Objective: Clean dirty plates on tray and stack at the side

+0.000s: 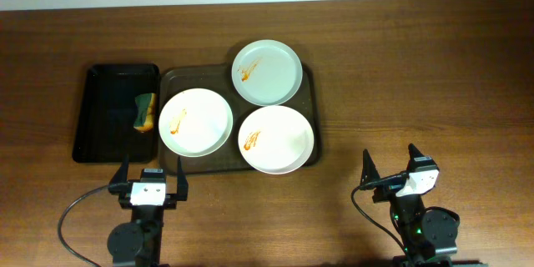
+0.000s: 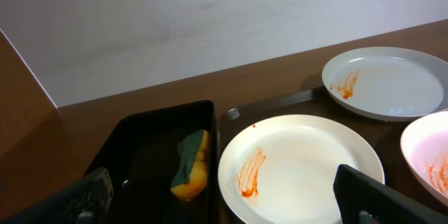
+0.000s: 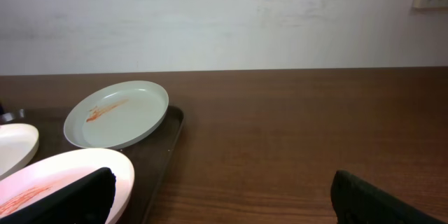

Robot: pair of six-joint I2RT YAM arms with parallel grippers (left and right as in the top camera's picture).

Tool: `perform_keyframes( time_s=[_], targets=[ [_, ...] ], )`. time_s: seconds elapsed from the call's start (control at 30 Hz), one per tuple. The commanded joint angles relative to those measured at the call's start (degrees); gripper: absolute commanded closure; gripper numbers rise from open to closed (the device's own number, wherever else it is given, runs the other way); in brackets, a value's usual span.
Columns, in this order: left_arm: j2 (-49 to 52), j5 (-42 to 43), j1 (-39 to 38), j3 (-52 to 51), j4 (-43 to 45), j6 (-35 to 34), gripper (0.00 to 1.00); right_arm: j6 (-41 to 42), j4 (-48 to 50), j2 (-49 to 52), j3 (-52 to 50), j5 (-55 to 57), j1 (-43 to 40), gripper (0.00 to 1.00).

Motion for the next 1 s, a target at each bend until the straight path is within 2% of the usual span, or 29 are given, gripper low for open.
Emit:
perform_keyframes(
  time_s=[0.0, 0.97],
  targets=[
    [-0.4, -0.4, -0.2, -0.2, -0.2, 0.7, 0.01, 0.0, 0.0, -0.9, -0.3, -0.5, -0.2, 0.02],
    [-0.4, -0.4, -0.2, -0.2, -0.2, 0.7, 0.01, 0.0, -0.2, -0.9, -0.3, -0.5, -0.2, 0.02]
  ],
)
